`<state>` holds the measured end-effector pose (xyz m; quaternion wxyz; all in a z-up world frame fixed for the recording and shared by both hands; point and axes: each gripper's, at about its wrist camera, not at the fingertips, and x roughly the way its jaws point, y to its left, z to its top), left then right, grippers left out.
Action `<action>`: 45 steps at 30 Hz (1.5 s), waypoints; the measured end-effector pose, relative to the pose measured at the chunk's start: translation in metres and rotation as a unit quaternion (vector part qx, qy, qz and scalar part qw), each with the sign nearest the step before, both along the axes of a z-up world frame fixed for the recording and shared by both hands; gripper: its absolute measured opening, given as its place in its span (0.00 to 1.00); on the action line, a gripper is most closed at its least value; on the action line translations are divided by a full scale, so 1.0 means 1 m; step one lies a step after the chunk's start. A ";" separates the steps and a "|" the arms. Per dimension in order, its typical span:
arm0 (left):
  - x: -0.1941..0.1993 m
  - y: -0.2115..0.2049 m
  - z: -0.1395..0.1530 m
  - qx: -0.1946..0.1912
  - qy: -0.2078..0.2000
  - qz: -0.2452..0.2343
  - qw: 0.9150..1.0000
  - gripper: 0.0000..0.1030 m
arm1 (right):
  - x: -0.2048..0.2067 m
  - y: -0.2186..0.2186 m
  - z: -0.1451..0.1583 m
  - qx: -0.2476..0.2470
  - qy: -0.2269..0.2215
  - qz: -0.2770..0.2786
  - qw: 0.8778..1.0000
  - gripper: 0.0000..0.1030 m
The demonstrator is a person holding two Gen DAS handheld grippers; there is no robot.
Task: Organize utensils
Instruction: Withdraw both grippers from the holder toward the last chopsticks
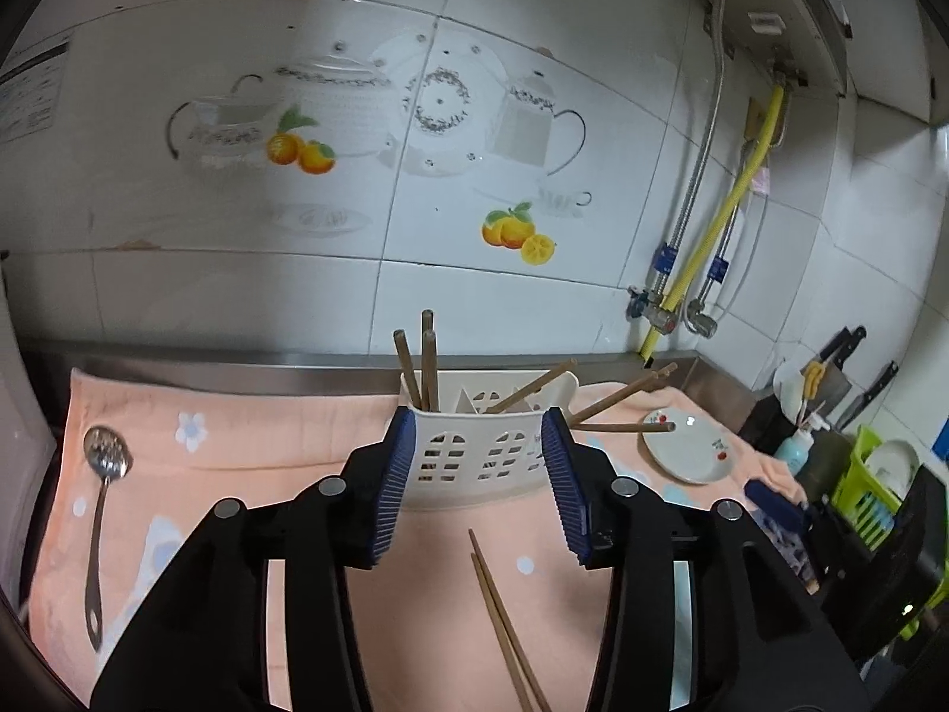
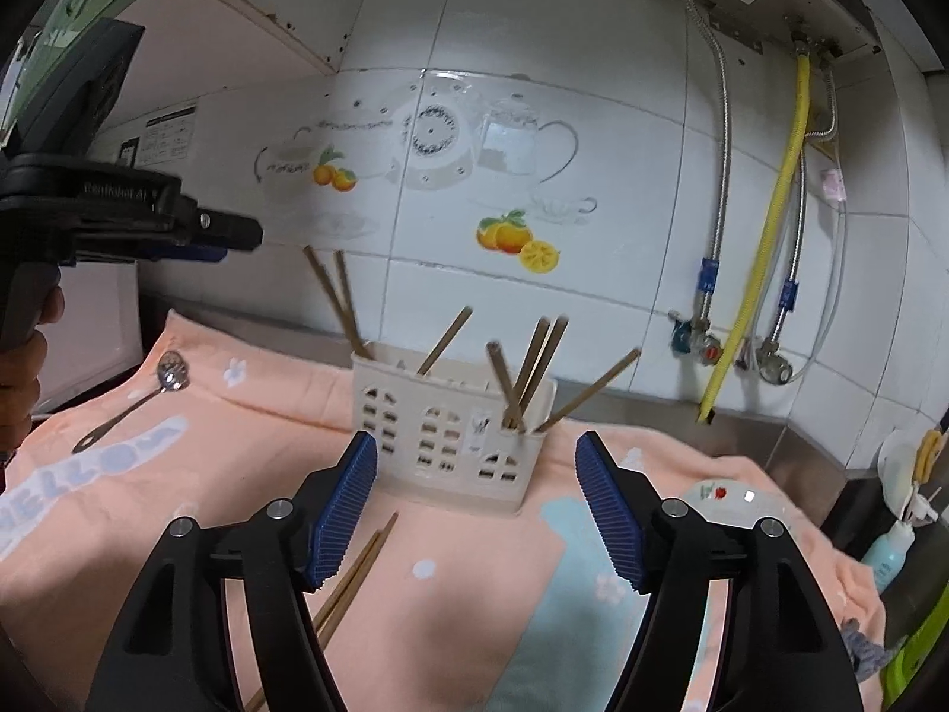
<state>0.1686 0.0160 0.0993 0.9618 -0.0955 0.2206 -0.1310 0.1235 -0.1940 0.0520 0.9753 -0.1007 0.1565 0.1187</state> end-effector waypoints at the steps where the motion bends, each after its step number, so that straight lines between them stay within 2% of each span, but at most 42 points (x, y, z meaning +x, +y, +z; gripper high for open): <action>1: -0.003 -0.001 -0.001 -0.007 0.003 0.000 1.000 0.44 | -0.003 -0.001 -0.002 0.002 0.004 0.002 1.000 0.65; 3: -0.009 -0.003 -0.003 -0.019 0.005 -0.005 1.000 0.44 | -0.008 -0.004 -0.008 0.005 0.019 0.004 1.000 0.65; 9: -0.026 -0.018 -0.002 0.004 -0.009 0.002 1.000 0.46 | -0.021 -0.020 -0.011 0.018 0.030 -0.011 0.999 0.65; 14: -0.032 -0.018 -0.008 0.007 0.001 0.006 1.000 0.46 | -0.033 -0.025 -0.010 0.012 0.024 -0.015 1.000 0.67; 22: -0.042 -0.016 -0.009 0.006 0.004 0.013 1.000 0.46 | -0.054 -0.021 -0.028 0.028 0.060 0.024 0.998 0.67; 30: -0.058 -0.031 -0.011 0.012 0.008 0.008 1.000 0.46 | -0.089 -0.015 -0.039 0.030 0.074 0.057 0.995 0.67; 39: -0.082 -0.048 -0.006 0.017 0.007 0.008 1.000 0.46 | -0.125 -0.028 -0.029 0.050 0.058 0.076 0.994 0.68; 45: -0.098 -0.059 0.001 0.021 -0.001 0.004 1.000 0.46 | -0.151 -0.033 -0.012 0.054 0.032 0.088 0.994 0.70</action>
